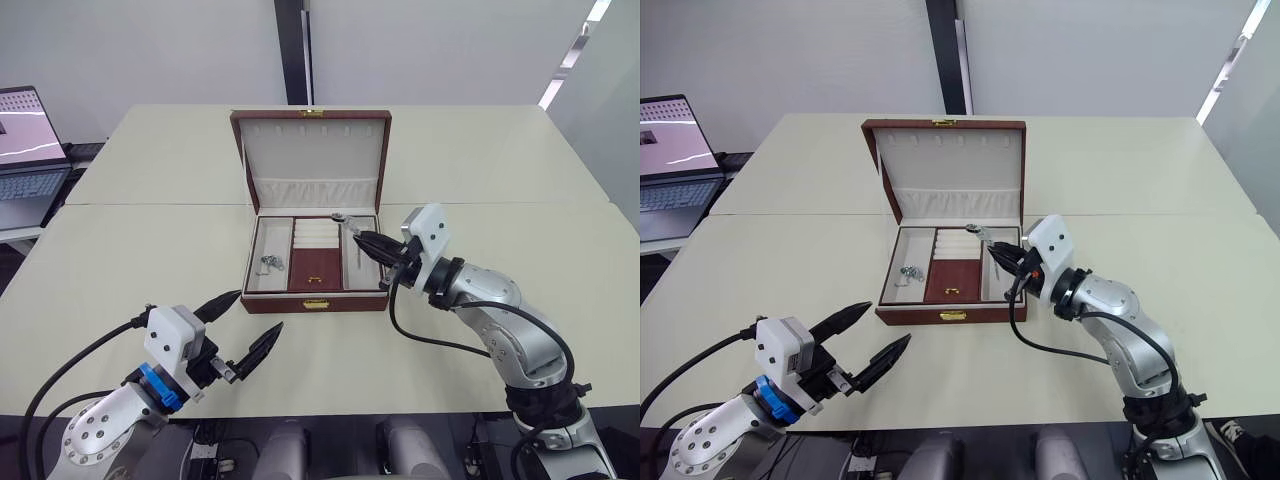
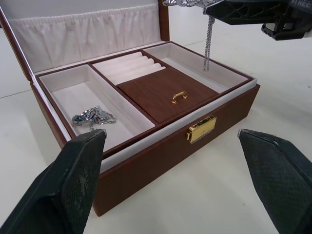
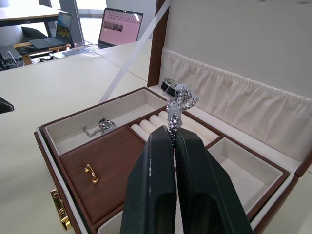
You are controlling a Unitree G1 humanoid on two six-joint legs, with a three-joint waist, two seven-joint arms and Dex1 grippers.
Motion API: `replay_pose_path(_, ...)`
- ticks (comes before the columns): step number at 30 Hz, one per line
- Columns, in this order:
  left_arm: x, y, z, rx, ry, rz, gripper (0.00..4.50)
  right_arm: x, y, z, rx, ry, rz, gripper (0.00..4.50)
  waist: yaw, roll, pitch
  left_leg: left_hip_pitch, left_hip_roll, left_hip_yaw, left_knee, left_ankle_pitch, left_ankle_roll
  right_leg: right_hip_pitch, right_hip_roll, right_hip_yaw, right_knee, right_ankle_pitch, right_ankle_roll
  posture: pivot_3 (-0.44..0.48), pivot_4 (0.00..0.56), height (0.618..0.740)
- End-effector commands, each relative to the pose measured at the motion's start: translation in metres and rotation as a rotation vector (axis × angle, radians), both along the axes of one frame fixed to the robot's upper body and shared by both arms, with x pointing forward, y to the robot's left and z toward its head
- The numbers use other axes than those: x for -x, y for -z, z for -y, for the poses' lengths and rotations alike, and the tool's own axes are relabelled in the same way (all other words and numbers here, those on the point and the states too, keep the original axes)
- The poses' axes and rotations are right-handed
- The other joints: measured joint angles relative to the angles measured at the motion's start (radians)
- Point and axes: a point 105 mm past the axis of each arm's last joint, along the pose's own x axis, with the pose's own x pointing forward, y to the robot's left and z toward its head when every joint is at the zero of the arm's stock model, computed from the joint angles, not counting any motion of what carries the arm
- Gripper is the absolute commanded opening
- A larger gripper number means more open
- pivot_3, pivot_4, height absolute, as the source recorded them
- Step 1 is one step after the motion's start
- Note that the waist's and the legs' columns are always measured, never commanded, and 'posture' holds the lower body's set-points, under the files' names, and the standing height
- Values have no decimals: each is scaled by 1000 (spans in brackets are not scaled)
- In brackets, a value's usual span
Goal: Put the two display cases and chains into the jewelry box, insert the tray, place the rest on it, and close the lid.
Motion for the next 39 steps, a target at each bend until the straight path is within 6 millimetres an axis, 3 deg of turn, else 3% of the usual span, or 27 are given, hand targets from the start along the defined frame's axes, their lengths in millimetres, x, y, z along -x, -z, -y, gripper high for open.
replay_pose_path(1,1,-10,4,-2,17,34,4500,2,-11,3,-32,8,45,9,0,0,0,0,0,0,0,0,0,0,0,0,0,0,0,0,150,740)
replay_pose_path(7,-2,-9,0,-5,26,28,4500,-1,-6,13,-45,52,22,9,0,0,0,0,0,0,0,0,0,0,0,0,0,0,0,0,150,740)
replay_pose_path(19,-2,0,-5,-3,40,19,4500,0,-1,19,-53,78,5,3137,0,0,0,0,0,0,0,0,0,0,0,0,0,0,0,0,150,740)
replay_pose_path(23,-2,2,-10,0,32,7,4500,1,1,30,-57,91,-6,4460,0,0,0,0,0,0,0,0,0,0,0,0,0,0,0,0,150,740)
replay_pose_path(31,-15,7,-45,18,-22,-82,4500,9,17,91,69,57,-71,4486,1,0,1,-1,0,0,0,0,0,0,0,0,-1,0,0,0,150,740)
replay_pose_path(39,-31,-5,-109,-62,-149,-92,4500,16,25,172,232,114,-148,4486,-1,0,1,-1,-1,0,0,0,0,0,1,-1,-2,0,0,0,150,740)
